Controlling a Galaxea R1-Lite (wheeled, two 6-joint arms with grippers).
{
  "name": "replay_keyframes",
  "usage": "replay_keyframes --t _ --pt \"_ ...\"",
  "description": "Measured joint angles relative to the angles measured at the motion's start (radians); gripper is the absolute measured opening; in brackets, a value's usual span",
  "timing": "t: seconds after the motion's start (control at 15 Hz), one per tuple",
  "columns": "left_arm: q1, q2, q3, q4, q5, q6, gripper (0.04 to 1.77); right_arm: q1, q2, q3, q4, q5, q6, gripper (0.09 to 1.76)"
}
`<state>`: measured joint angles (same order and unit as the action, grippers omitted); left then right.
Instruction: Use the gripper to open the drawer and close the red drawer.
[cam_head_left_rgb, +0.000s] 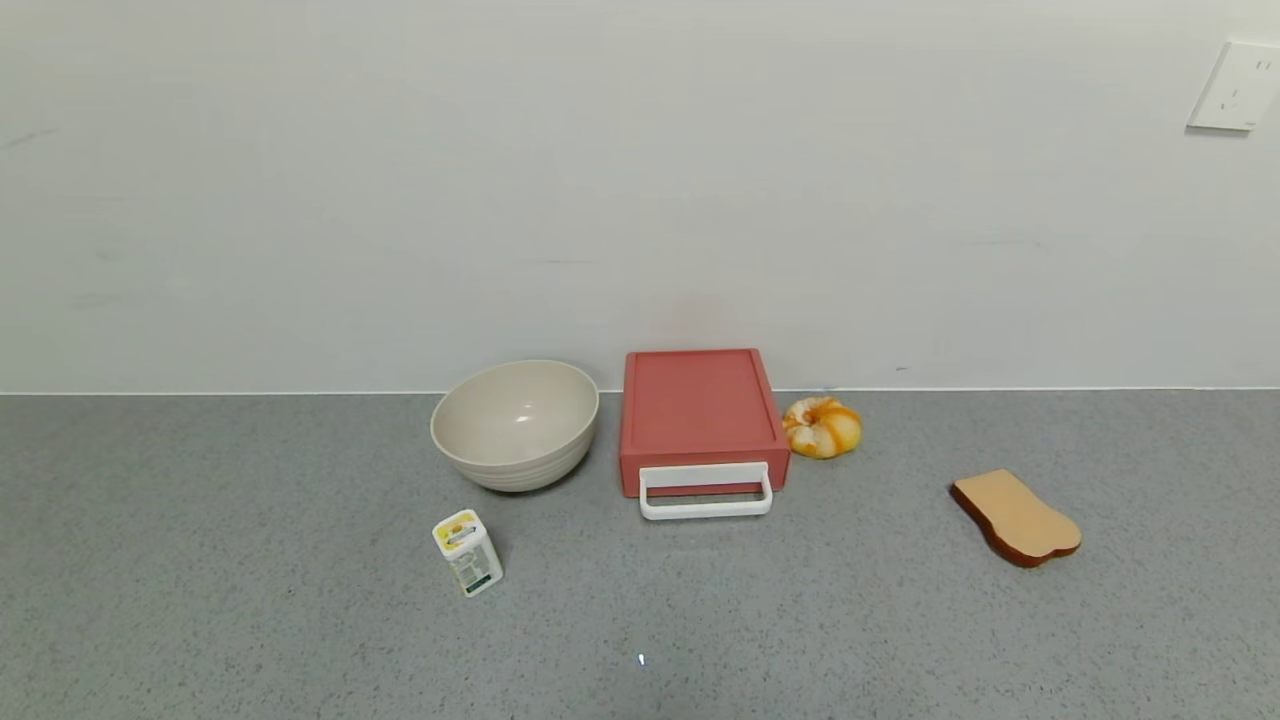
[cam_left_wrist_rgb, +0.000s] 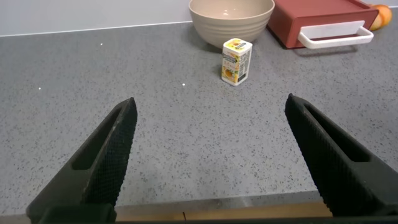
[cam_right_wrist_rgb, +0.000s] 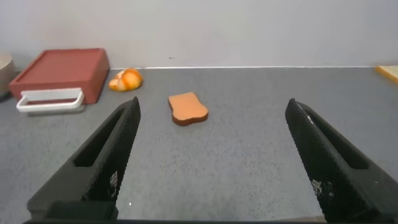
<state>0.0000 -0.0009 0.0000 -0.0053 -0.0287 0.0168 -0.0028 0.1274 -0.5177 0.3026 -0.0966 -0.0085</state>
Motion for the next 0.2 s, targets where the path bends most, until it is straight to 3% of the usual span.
replay_keyframes --t 0.2 --pt "0.0 0.0 0.0 0.0 0.0 0.0 1.72 0.001 -0.091 0.115 -0.019 0.042 -0.01 1.71"
